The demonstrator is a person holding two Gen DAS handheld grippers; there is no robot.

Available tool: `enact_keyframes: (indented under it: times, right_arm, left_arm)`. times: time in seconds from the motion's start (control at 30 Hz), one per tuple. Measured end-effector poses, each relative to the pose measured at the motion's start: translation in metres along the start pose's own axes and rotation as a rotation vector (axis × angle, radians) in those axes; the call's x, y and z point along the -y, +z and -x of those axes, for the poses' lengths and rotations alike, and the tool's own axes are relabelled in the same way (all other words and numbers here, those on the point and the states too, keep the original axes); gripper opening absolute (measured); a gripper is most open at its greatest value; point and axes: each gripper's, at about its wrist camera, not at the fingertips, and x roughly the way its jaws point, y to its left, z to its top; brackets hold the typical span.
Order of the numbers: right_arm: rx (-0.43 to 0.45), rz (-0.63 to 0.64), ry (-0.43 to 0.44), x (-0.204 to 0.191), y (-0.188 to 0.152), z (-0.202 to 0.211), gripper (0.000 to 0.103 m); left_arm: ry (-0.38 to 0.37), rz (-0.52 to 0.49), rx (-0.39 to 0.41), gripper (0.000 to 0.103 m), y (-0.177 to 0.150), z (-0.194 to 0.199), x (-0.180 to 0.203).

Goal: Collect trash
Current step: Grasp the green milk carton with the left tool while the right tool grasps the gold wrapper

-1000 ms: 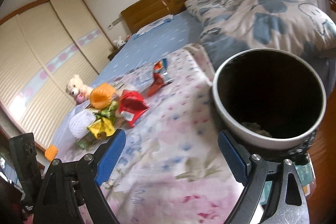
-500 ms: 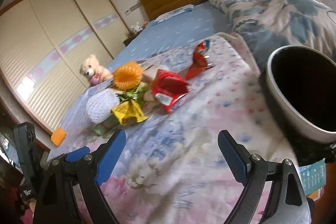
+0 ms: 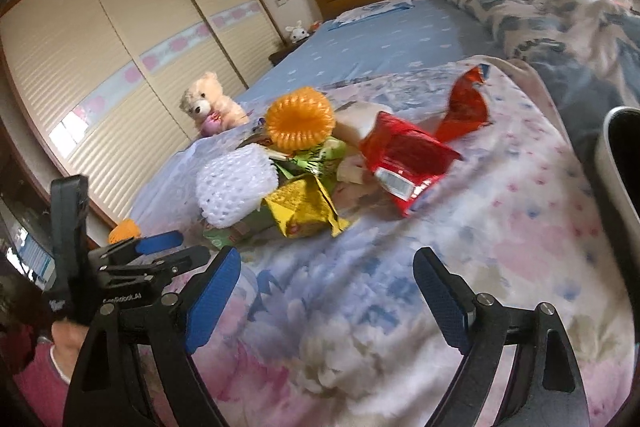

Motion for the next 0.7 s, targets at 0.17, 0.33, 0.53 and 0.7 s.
enact_keyframes:
  times: [0.17, 0.33, 0.53, 0.7]
  right_arm:
    - [-0.014, 0.008, 0.007, -0.002, 0.009, -0.014, 0.080]
    - [-0.058, 0.001, 0.020, 0.000, 0.016, -0.037, 0.066]
    - [-0.085, -0.008, 0.051, 0.000, 0.023, -0.058, 0.059]
    - [-0.089, -0.003, 0.065, -0.002, 0.023, -0.057, 0.024]
  left_arm:
    - [-0.015, -0.080, 0.038, 0.084, 0.011, 0.003, 0.005]
    - [-0.033, -0.125, 0.012, 0.084, 0.017, -0.015, 0.010]
    - [-0.077, -0.122, -0.037, 0.084, 0.026, -0.042, 0.007]
    - [-0.104, -0.147, -0.005, 0.061, 0.022, -0.036, 0.018]
